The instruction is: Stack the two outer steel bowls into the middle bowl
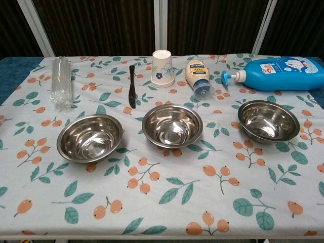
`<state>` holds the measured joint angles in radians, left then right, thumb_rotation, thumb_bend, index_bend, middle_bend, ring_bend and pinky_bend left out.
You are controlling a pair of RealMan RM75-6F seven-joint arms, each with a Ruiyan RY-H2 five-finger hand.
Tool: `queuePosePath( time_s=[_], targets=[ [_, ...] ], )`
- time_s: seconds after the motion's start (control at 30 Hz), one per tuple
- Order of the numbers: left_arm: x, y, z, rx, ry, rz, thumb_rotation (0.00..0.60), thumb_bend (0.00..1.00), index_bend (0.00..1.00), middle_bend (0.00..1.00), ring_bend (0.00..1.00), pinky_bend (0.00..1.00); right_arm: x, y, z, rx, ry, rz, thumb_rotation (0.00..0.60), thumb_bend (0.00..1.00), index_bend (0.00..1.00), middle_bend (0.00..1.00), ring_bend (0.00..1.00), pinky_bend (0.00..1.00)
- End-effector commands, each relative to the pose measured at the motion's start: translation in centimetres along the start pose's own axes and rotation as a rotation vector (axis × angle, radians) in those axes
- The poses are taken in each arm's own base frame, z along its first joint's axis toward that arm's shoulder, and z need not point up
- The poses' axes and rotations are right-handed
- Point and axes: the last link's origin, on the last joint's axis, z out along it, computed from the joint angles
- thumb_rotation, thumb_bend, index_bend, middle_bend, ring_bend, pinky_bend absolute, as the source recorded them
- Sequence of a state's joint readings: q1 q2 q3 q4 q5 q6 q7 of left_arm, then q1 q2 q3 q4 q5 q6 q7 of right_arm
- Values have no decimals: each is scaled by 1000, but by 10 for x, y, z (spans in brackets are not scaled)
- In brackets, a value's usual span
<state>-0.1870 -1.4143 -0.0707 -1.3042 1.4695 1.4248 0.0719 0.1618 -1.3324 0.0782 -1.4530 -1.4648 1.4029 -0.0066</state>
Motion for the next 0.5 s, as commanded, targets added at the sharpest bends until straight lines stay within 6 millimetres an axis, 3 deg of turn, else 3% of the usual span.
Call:
queuePosePath(
  time_s=[0.03,0.33,0.5],
  targets=[
    [0,1,0,-3,-3,-2,600,96,269,259,168,290,2,-1,0,3,5,-1,600,44,17,88,0,0],
    [2,3,1,-15,1,-2,600,96,269,259,168,290,6,-10,0,32,9,2,600,43,17,93,0,0],
    [3,4,-2,-21,-4,-4,600,96,269,259,168,290,2,-22,4,79,-29,-33,600,44,19,162,19,0]
  ],
)
